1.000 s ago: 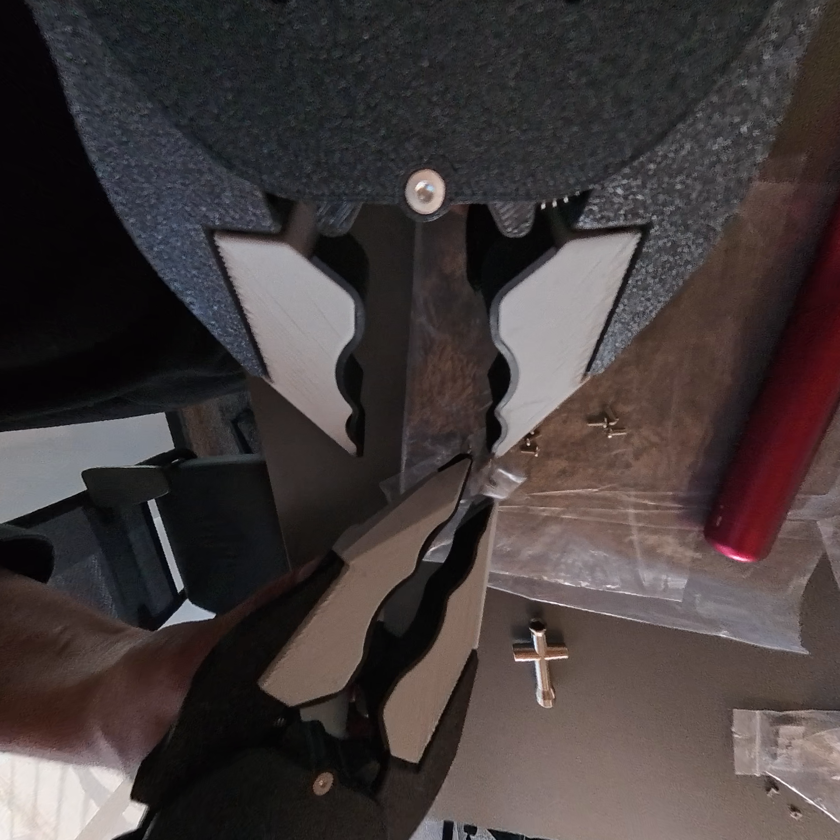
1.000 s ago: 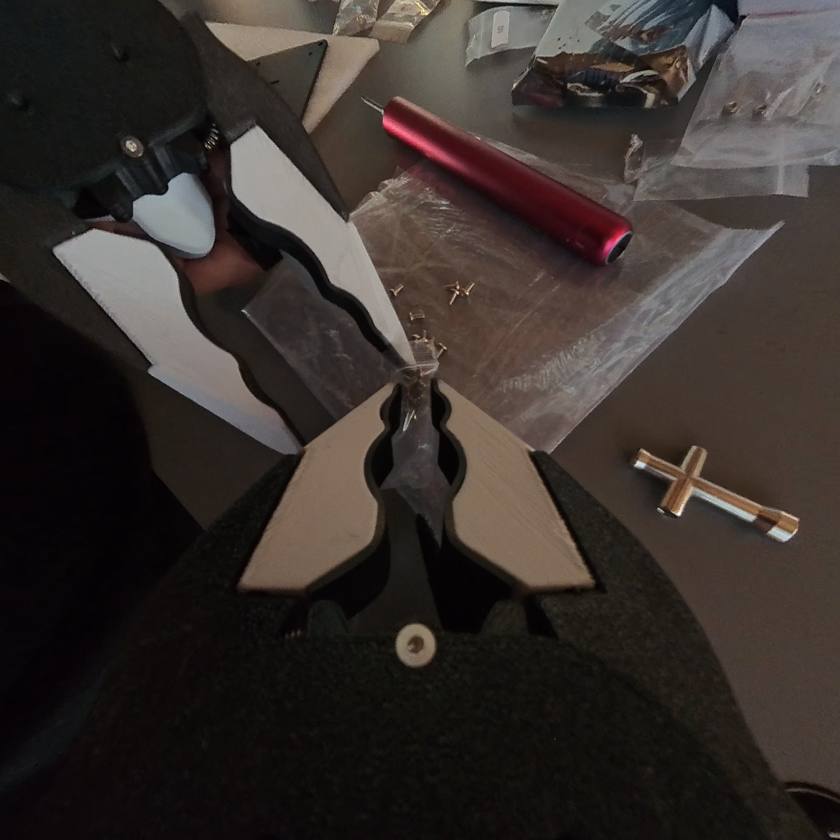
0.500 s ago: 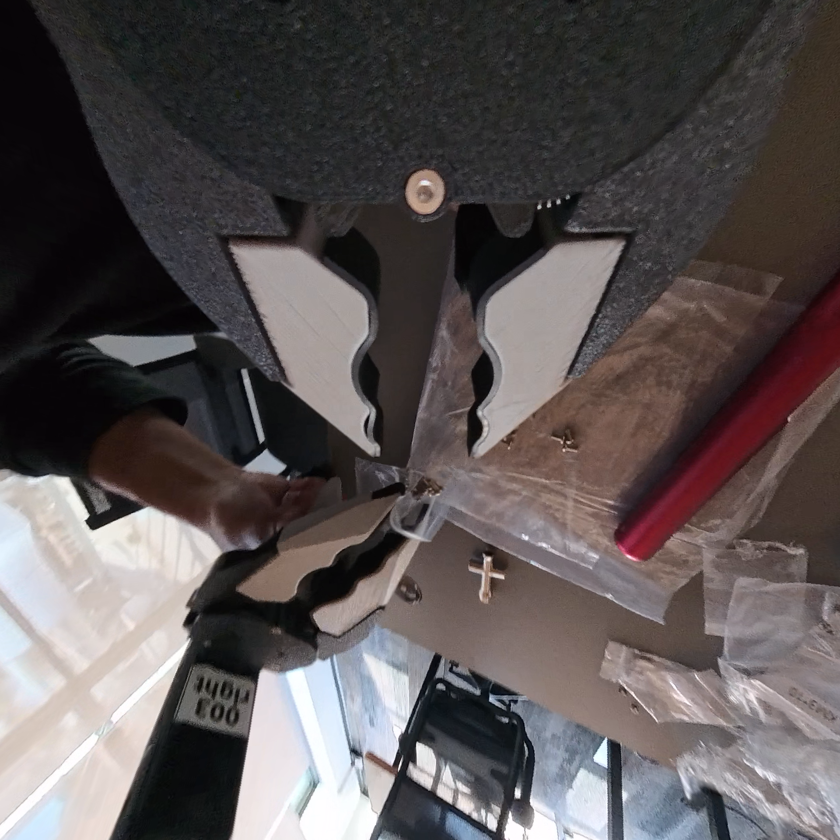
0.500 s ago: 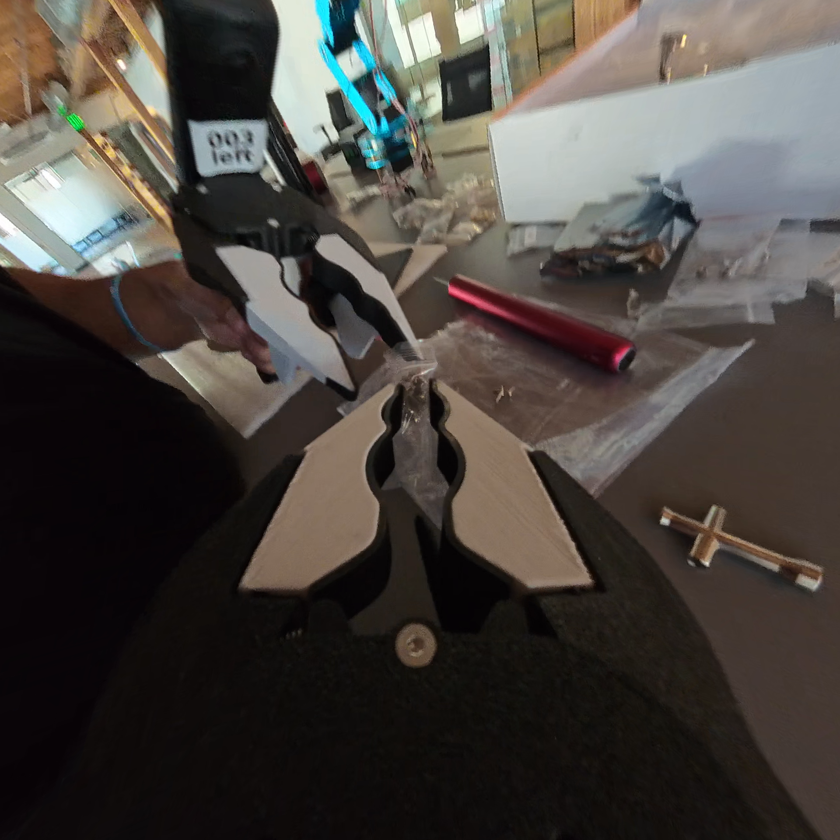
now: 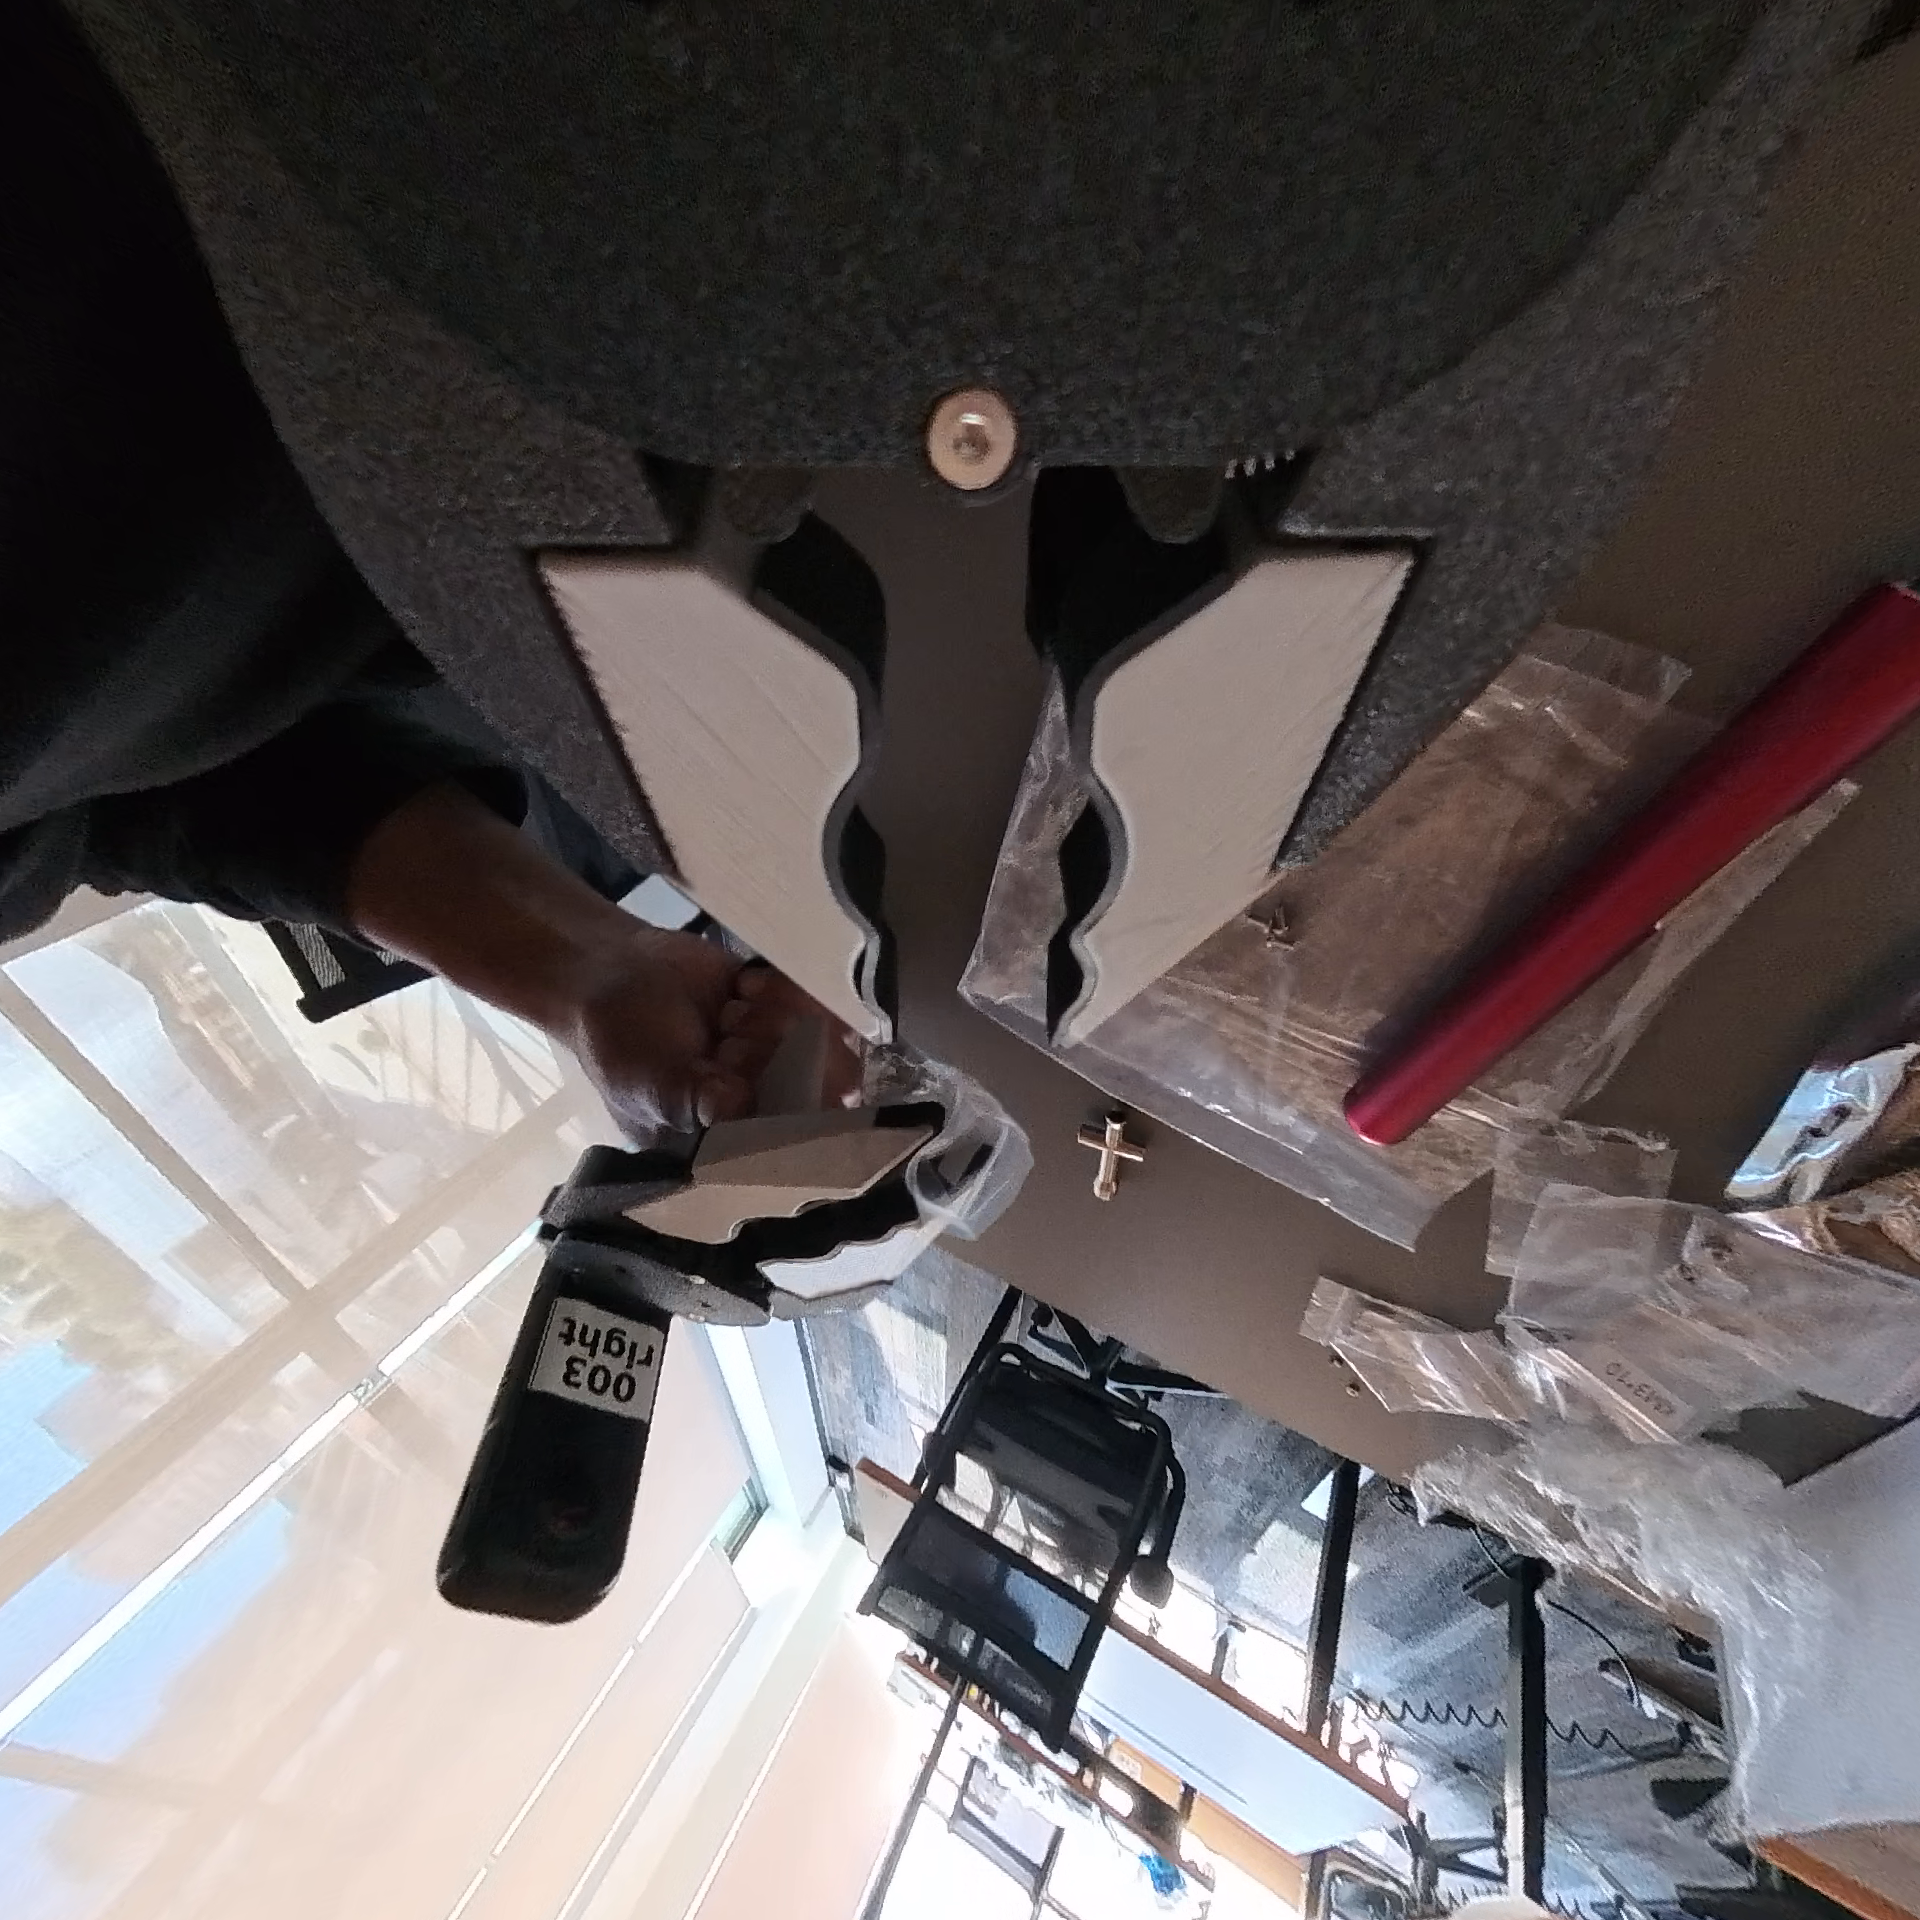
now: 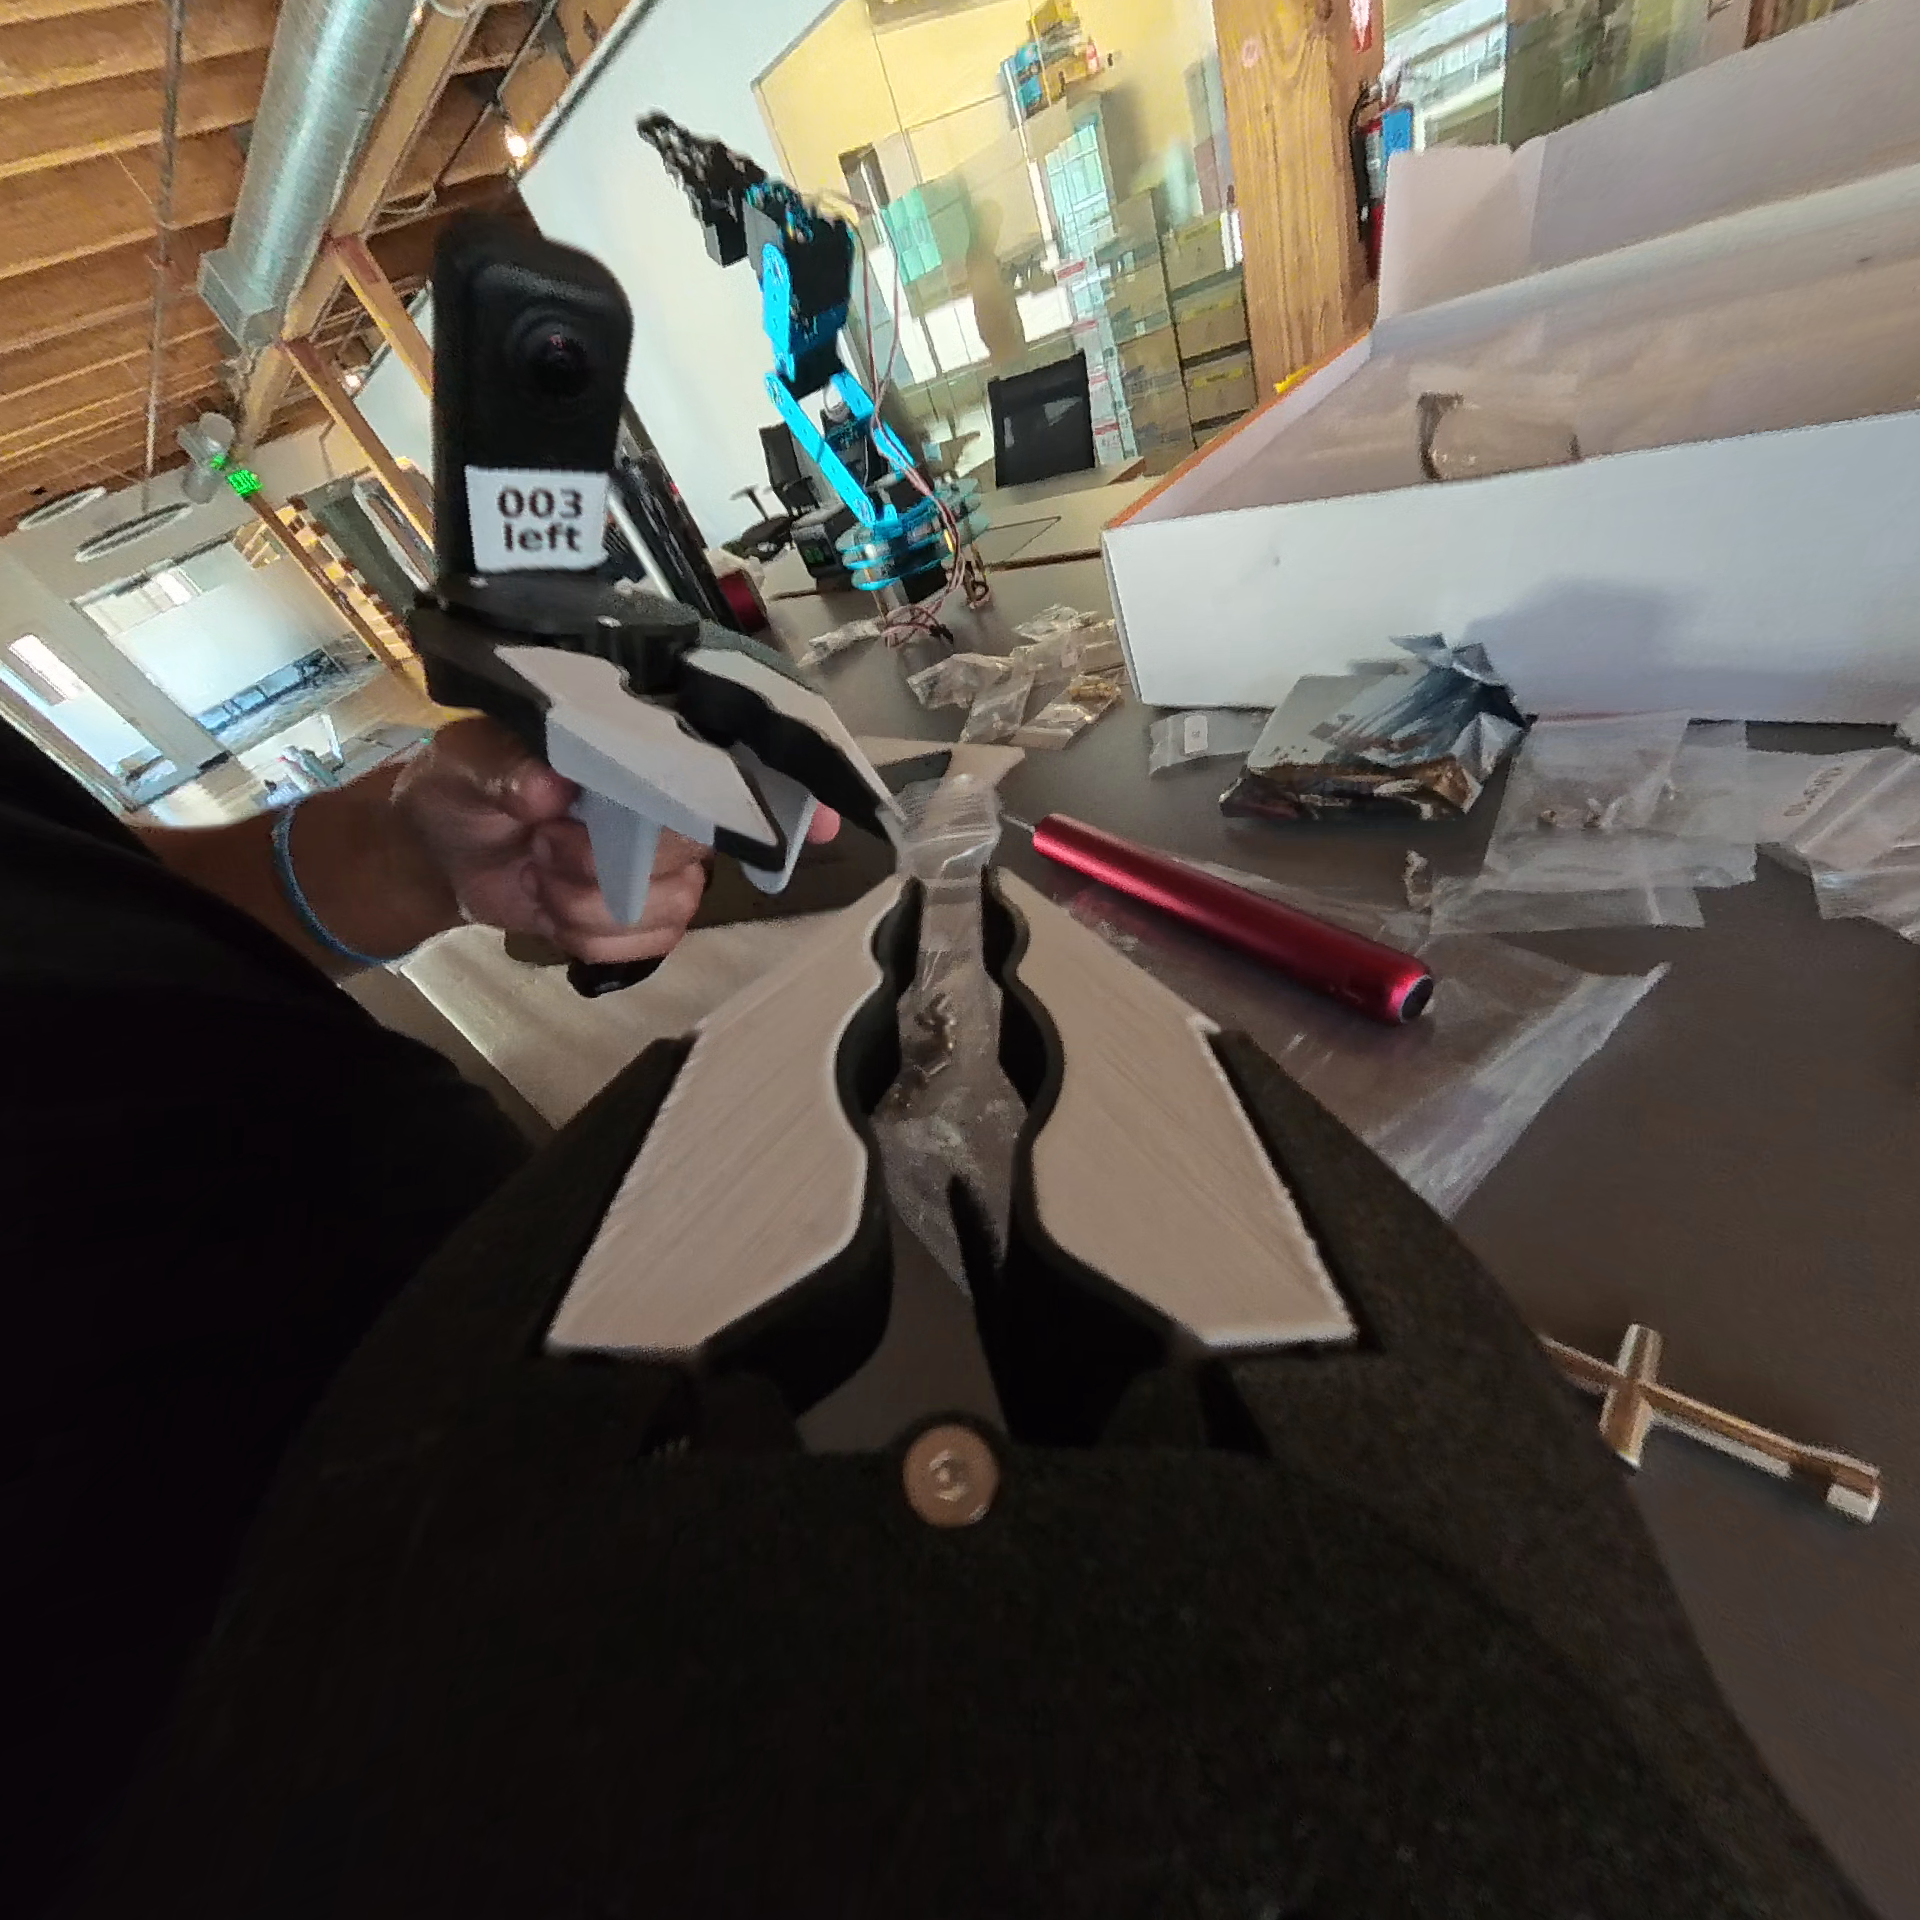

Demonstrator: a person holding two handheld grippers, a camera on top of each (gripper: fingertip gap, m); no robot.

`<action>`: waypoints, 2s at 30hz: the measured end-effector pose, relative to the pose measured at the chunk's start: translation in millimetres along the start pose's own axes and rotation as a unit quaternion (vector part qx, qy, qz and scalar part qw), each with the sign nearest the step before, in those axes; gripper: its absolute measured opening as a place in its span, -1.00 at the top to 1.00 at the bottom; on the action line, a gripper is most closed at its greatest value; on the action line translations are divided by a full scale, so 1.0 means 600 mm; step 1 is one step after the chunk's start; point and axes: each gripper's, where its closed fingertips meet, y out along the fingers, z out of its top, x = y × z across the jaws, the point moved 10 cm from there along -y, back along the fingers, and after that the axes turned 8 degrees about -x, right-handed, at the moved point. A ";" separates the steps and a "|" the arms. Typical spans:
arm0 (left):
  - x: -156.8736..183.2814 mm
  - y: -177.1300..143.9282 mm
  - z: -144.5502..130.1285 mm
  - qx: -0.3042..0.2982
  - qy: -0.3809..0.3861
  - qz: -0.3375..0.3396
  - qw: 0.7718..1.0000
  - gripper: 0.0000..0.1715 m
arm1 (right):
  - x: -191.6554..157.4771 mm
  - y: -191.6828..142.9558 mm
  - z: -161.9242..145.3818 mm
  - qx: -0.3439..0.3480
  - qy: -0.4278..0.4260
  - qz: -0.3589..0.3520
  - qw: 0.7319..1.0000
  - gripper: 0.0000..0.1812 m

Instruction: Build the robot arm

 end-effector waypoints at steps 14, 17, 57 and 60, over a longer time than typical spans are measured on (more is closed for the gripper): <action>0.028 0.009 0.011 0.037 0.020 0.005 0.999 0.83 | -0.028 0.002 0.014 0.035 -0.005 0.022 0.999 0.89; 0.029 0.007 0.012 0.049 0.021 0.013 0.998 0.94 | -0.029 0.002 0.013 0.033 -0.004 0.022 0.999 0.89; 0.012 -0.191 -0.087 0.051 -0.005 0.159 0.986 1.00 | -0.011 0.096 -0.044 -0.234 -0.037 -0.204 0.950 0.63; 0.014 -0.190 -0.091 0.052 -0.009 0.154 0.987 1.00 | -0.004 0.105 -0.046 -0.249 -0.033 -0.213 0.944 0.56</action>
